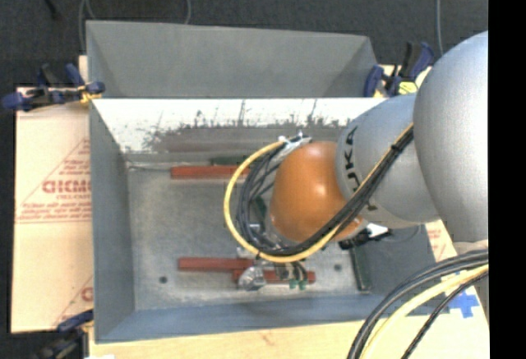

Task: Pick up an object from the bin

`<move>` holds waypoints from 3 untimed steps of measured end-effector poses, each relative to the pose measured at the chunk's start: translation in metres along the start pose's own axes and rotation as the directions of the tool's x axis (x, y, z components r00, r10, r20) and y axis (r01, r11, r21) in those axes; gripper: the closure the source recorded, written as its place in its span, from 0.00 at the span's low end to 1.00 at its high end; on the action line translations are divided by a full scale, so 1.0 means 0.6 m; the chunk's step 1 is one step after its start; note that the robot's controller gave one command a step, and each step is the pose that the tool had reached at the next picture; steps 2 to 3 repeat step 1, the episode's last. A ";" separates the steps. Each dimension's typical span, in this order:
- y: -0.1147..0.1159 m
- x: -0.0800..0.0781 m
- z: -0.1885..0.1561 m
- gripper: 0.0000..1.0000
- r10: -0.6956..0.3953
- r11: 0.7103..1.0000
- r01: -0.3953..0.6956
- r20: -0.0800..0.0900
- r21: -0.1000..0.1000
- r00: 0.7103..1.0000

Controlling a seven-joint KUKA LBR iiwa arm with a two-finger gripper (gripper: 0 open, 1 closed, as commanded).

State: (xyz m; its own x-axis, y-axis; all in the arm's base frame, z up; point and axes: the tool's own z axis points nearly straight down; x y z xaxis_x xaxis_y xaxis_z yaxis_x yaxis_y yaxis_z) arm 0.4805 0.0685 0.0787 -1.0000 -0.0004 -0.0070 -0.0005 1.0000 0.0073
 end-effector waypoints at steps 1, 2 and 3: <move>-0.019 -0.018 -0.257 1.00 0.037 0.999 -0.037 -0.002 0.007 0.999; -0.019 -0.018 -0.257 1.00 0.037 0.999 -0.037 -0.002 0.007 0.999; -0.019 -0.018 -0.257 1.00 0.037 0.999 -0.037 -0.002 0.007 0.999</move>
Offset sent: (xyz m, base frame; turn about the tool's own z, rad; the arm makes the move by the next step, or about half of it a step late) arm 0.0000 0.0000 0.0000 0.0000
